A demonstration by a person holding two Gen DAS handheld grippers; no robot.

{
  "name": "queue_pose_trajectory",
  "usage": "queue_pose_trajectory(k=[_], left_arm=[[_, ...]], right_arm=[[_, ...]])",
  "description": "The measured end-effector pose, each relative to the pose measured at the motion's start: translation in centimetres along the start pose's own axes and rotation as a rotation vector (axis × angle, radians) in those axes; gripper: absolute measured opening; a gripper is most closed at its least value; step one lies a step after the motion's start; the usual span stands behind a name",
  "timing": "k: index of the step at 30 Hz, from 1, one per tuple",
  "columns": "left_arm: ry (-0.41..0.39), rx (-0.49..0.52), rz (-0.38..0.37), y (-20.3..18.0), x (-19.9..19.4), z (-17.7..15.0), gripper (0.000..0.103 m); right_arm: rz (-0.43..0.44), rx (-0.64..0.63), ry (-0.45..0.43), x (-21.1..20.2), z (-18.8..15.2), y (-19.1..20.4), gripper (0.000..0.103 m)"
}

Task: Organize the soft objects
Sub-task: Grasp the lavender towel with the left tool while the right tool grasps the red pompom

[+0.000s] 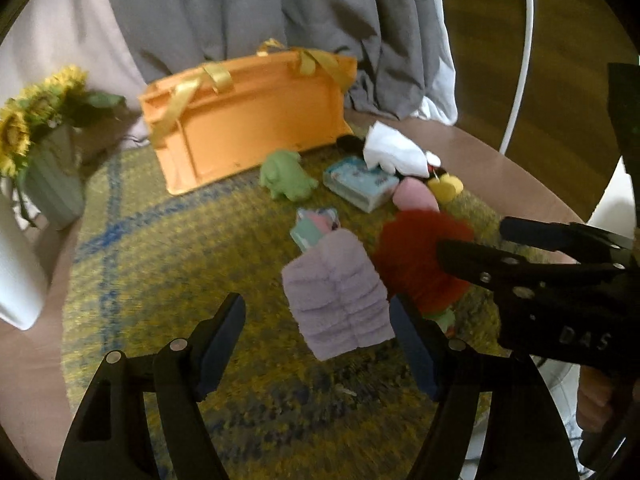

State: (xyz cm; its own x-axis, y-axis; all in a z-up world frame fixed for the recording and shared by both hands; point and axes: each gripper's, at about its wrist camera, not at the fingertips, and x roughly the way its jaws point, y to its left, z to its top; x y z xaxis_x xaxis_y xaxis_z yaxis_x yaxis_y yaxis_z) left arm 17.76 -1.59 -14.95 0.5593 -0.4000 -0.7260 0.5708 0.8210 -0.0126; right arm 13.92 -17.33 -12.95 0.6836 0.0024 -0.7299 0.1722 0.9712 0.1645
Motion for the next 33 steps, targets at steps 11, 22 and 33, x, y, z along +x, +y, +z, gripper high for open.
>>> queue_pose_trajectory(k=[11, 22, 33], left_arm=[[0.073, -0.006, -0.132, 0.3, 3.7, 0.1, 0.046], [0.041, 0.029, -0.172, 0.4, 2.5, 0.9, 0.029], [-0.082, 0.049, -0.190, 1.6, -0.6, 3.1, 0.015]], right_arm=[[0.047, 0.035, 0.110, 4.7, -0.1, 0.1, 0.060], [0.079, 0.046, 0.118, 5.2, 0.0, 0.7, 0.037], [0.004, 0.098, 0.013, 1.1, 1.6, 1.6, 0.037]])
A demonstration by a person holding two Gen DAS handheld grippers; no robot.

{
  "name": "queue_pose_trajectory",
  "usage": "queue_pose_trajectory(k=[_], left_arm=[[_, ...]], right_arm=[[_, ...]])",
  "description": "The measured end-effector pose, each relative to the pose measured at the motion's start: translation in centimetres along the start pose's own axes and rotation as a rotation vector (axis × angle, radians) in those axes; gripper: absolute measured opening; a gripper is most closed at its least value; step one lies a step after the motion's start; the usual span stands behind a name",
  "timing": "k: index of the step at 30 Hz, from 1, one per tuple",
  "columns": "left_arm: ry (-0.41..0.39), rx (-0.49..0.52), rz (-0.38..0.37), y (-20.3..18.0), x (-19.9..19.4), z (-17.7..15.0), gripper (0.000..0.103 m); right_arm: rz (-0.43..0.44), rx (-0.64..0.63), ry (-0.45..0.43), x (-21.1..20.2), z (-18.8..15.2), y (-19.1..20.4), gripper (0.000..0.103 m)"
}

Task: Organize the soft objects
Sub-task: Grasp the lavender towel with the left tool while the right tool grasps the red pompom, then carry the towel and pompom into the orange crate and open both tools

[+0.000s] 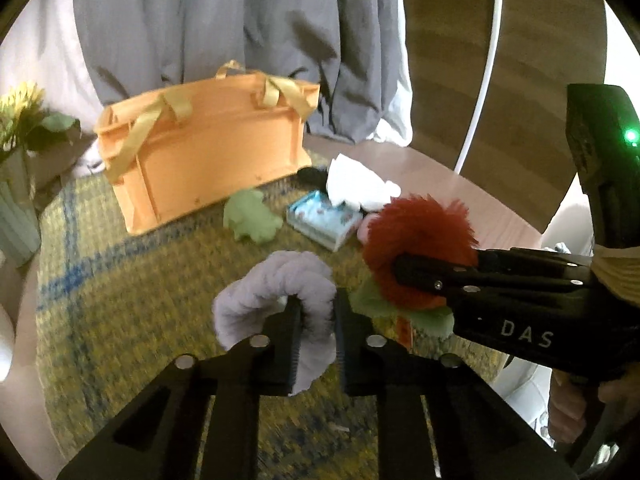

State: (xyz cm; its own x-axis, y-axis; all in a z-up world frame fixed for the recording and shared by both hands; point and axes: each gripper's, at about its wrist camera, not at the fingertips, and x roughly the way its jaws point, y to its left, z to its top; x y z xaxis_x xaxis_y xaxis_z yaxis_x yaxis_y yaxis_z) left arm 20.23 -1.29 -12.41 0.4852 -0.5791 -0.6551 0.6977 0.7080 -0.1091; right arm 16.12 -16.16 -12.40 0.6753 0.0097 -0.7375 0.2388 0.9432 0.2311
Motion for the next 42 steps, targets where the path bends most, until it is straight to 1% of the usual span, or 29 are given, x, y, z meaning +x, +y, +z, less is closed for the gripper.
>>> queue_pose_trajectory(k=[8, 14, 17, 20, 23, 29, 31, 34, 42], left_arm=[[-0.100, -0.024, 0.011, 0.3, -2.1, 2.5, 0.015], [-0.185, -0.040, 0.057, 0.1, -3.7, 4.9, 0.015], [-0.224, -0.059, 0.103, -0.1, -4.2, 6.0, 0.015], [-0.253, -0.088, 0.135, -0.1, -4.3, 7.1, 0.015], [-0.297, -0.105, 0.186, -0.3, -4.4, 8.4, 0.015], [-0.372, -0.129, 0.262, -0.3, -4.3, 10.3, 0.015], [-0.399, -0.120, 0.290, -0.3, -4.2, 11.0, 0.015], [-0.415, -0.120, 0.318, 0.0, -4.2, 11.9, 0.015], [-0.451, -0.095, 0.373, 1.5, -3.6, 14.8, 0.015]], right_arm=[[-0.006, 0.004, -0.091, -2.6, 1.8, 0.8, 0.037], [0.008, -0.016, -0.164, -4.0, 4.1, 0.9, 0.037], [0.029, -0.042, -0.190, -4.3, 5.4, 0.8, 0.037], [0.065, -0.078, -0.206, -4.4, 7.1, 0.7, 0.037], [0.102, -0.111, -0.226, -4.4, 8.9, 0.5, 0.037], [0.169, -0.175, -0.267, -4.0, 12.0, 0.2, 0.037], [0.188, -0.187, -0.280, -3.8, 12.7, 0.2, 0.037], [0.204, -0.209, -0.311, -3.6, 14.0, 0.4, 0.037], [0.239, -0.213, -0.361, -2.7, 17.3, 1.2, 0.037]])
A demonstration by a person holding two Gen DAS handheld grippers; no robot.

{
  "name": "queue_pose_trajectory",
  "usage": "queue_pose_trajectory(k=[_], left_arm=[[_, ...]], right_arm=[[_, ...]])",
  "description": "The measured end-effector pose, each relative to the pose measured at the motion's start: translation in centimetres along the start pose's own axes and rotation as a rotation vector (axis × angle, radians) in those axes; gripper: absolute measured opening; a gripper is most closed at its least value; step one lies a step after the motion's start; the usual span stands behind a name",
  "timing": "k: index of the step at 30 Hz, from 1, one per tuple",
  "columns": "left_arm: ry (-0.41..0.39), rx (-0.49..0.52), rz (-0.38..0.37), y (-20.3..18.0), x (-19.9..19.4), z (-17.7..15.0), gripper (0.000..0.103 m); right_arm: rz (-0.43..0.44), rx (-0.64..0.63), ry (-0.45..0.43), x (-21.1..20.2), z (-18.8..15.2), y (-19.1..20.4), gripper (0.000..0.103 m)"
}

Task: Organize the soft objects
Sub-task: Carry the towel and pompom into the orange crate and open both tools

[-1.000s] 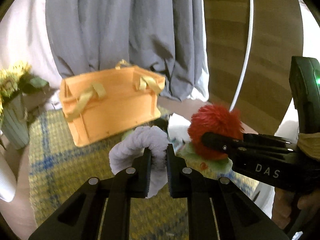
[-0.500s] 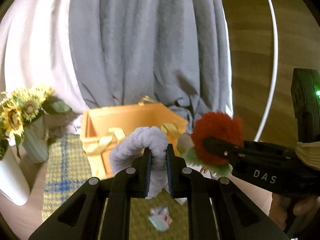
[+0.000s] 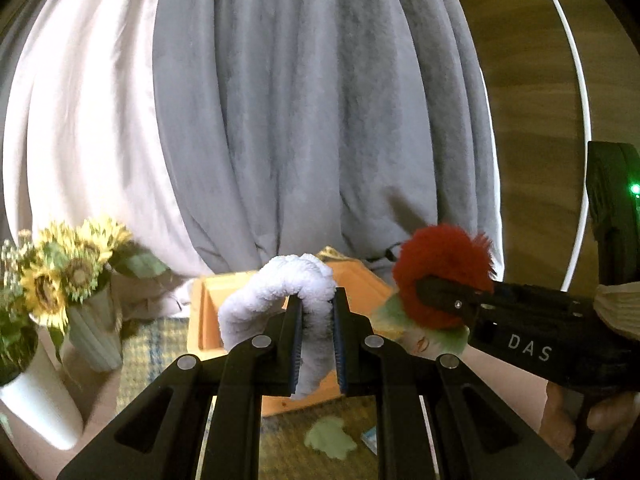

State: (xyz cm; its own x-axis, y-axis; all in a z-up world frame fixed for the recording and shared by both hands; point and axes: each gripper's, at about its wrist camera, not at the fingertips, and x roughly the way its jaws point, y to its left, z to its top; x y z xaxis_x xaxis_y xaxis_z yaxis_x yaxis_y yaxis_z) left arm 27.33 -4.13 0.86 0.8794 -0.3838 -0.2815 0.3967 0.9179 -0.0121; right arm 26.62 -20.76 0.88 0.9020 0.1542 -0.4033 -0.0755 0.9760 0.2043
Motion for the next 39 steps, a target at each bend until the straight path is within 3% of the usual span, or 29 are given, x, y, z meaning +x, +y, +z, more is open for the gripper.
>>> queue_pose_trajectory(k=[8, 14, 28, 31, 33, 36, 39], left_arm=[[-0.032, 0.026, 0.025, 1.6, 2.7, 2.1, 0.015], [-0.013, 0.041, 0.034, 3.3, 6.1, 2.8, 0.015], [0.176, 0.014, 0.044, 5.4, 14.6, 0.7, 0.015], [0.213, 0.007, 0.057, 5.8, 15.8, 0.1, 0.028], [0.233, 0.003, 0.058, 5.9, 16.2, -0.3, 0.039], [0.248, -0.010, 0.064, 6.0, 16.4, -0.8, 0.056], [0.255, -0.015, 0.064, 6.0, 16.4, -0.8, 0.071]], right_arm=[[0.006, -0.018, -0.023, 3.3, 2.8, -0.4, 0.038], [-0.004, -0.040, -0.009, 6.4, 4.3, -1.1, 0.038], [0.012, -0.015, 0.178, 16.2, 4.3, -3.7, 0.040], [-0.006, -0.006, 0.205, 17.6, 3.9, -4.0, 0.046], [-0.024, 0.000, 0.212, 18.2, 3.9, -4.3, 0.059], [-0.061, -0.006, 0.197, 18.4, 3.8, -4.5, 0.071], [-0.081, -0.015, 0.188, 18.2, 3.8, -4.7, 0.073]])
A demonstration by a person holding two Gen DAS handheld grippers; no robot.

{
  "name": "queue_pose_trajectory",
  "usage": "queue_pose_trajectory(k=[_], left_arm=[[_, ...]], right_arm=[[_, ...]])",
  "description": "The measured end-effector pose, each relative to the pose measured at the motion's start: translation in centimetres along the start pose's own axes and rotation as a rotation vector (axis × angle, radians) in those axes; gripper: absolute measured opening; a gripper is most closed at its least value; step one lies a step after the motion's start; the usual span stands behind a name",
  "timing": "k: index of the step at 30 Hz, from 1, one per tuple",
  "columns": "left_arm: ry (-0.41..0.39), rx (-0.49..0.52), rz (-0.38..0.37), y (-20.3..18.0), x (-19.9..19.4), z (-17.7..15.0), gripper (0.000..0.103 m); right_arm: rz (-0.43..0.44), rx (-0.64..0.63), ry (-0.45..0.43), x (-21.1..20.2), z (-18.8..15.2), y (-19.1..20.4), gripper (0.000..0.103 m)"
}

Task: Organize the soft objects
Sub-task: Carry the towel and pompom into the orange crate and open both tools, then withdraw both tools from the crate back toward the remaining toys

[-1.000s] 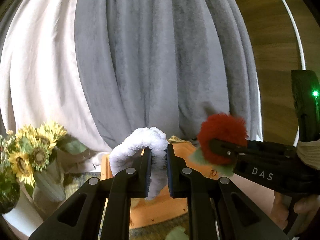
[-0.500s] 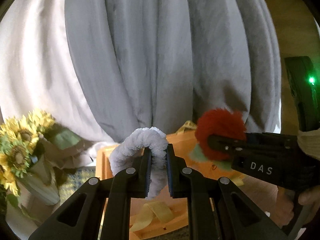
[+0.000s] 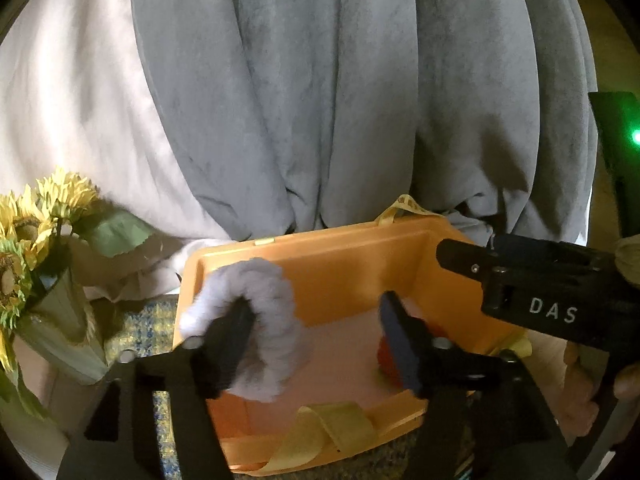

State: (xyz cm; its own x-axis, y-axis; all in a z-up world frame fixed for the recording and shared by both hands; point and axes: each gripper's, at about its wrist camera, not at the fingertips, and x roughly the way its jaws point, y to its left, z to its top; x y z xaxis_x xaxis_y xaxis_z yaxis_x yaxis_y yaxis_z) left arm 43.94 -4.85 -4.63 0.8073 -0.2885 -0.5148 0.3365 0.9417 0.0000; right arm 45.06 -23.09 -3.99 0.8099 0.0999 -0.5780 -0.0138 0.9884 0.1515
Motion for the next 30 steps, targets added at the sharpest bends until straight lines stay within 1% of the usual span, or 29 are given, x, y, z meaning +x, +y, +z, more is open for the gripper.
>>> queue_pose_trajectory(k=[1, 3, 4, 6, 7, 8, 9, 11, 12, 14, 16, 19, 23, 26, 28, 30], left_arm=[[-0.002, 0.000, -0.005, -0.1, -0.2, 0.0, 0.073], [-0.002, 0.006, -0.014, -0.2, -0.4, 0.2, 0.085], [0.007, 0.008, -0.018, -0.3, -0.5, 0.3, 0.088], [0.034, 0.012, -0.056, -0.4, -0.7, 0.4, 0.094], [0.050, 0.017, -0.069, -0.4, -0.7, 0.4, 0.094], [0.059, 0.018, -0.067, -0.5, -0.8, 0.3, 0.095], [0.072, 0.017, -0.066, -0.6, -0.9, 0.3, 0.097], [0.104, 0.009, -0.090, -0.7, -1.0, 0.2, 0.102], [0.126, 0.001, -0.105, -0.7, -1.0, 0.2, 0.102], [0.132, -0.015, -0.108, -0.6, -1.5, 0.1, 0.102], [0.117, -0.009, -0.098, -0.7, -2.3, -0.1, 0.102], [0.106, -0.001, -0.115, -0.9, -3.4, -0.2, 0.102], [0.049, 0.023, -0.117, -1.3, -5.7, -0.4, 0.102], [-0.024, 0.029, -0.104, -1.6, -7.7, -0.6, 0.102], [-0.091, 0.027, -0.082, -1.8, -9.4, -0.9, 0.102], [-0.136, 0.024, -0.058, -2.0, -10.7, -1.3, 0.102]], right_arm=[[-0.003, -0.001, -0.001, -0.1, 0.0, 0.0, 0.074], [-0.015, 0.004, -0.013, -0.7, 0.1, -0.1, 0.076], [-0.022, 0.006, -0.020, -1.0, 0.1, -0.1, 0.078], [-0.038, 0.010, -0.035, -1.9, 0.2, -0.1, 0.082], [-0.045, 0.011, -0.045, -2.4, 0.3, -0.1, 0.083], [-0.052, 0.008, -0.053, -2.9, 0.3, 0.0, 0.083], [-0.060, 0.003, -0.063, -3.4, 0.3, 0.1, 0.084], [-0.073, -0.014, -0.080, -4.4, 0.2, 0.3, 0.084], [-0.081, -0.021, -0.085, -4.8, 0.1, 0.4, 0.084], [-0.104, -0.029, -0.076, -5.3, 0.0, 0.6, 0.084], [-0.109, -0.023, -0.079, -6.0, -0.2, 0.6, 0.084], [-0.136, -0.019, -0.076, -6.8, -0.7, 0.6, 0.084], [-0.140, 0.013, -0.080, -8.2, -1.6, 0.4, 0.084], [-0.138, 0.032, -0.098, -9.4, -2.5, 0.2, 0.084], [-0.132, 0.042, -0.108, -10.1, -2.9, 0.1, 0.084], [-0.130, 0.051, -0.126, -10.9, -3.4, 0.0, 0.084]])
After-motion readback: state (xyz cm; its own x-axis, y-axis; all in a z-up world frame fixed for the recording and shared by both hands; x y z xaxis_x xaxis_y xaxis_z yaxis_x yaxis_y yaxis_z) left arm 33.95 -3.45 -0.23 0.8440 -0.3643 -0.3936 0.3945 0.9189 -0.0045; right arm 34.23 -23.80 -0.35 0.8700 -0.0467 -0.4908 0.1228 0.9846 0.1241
